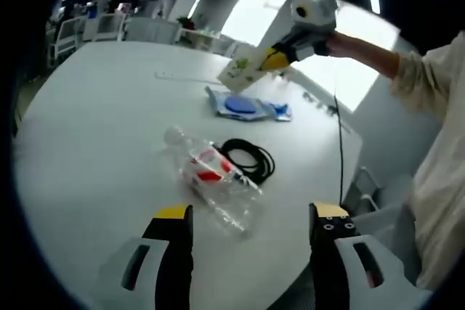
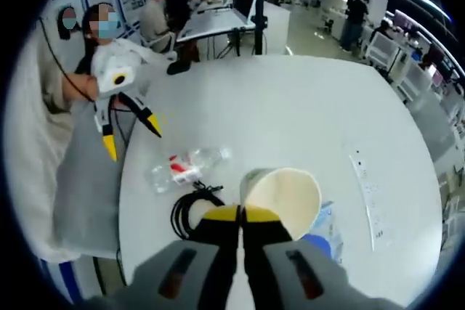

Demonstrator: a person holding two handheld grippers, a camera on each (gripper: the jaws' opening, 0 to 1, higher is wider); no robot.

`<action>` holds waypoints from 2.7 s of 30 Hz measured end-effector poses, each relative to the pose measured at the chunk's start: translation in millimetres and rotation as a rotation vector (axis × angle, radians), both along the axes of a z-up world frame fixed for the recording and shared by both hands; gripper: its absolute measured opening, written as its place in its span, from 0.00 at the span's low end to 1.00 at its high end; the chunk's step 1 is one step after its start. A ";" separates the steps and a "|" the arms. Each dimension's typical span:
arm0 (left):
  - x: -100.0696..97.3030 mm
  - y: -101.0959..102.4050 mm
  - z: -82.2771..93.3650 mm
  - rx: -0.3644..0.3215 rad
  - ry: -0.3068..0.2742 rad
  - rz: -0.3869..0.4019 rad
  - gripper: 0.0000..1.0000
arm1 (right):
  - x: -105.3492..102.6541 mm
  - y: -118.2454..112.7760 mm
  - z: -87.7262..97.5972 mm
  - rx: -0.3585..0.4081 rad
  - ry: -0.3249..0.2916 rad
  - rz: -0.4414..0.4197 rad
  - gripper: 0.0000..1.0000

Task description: Arrange the tabletop items into an orderly group along one side of the table until the central work area is clear of visible clutter.

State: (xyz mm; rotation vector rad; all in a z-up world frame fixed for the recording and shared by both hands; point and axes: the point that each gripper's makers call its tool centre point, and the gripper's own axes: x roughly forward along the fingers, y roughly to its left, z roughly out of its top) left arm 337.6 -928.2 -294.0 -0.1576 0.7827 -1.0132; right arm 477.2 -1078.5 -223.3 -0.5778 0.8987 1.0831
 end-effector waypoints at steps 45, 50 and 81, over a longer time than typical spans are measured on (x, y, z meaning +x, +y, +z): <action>10.6 13.3 -21.3 -0.051 0.056 0.071 0.60 | 70.3 -17.4 -93.3 -0.434 0.004 0.344 0.00; 10.9 13.4 -22.7 -0.054 0.059 0.074 0.60 | 72.2 -15.1 -93.8 -0.430 -0.001 0.346 0.00; 9.3 13.3 -29.0 -0.050 0.075 0.078 0.59 | 65.8 -10.1 -83.1 -0.324 -0.026 0.298 0.14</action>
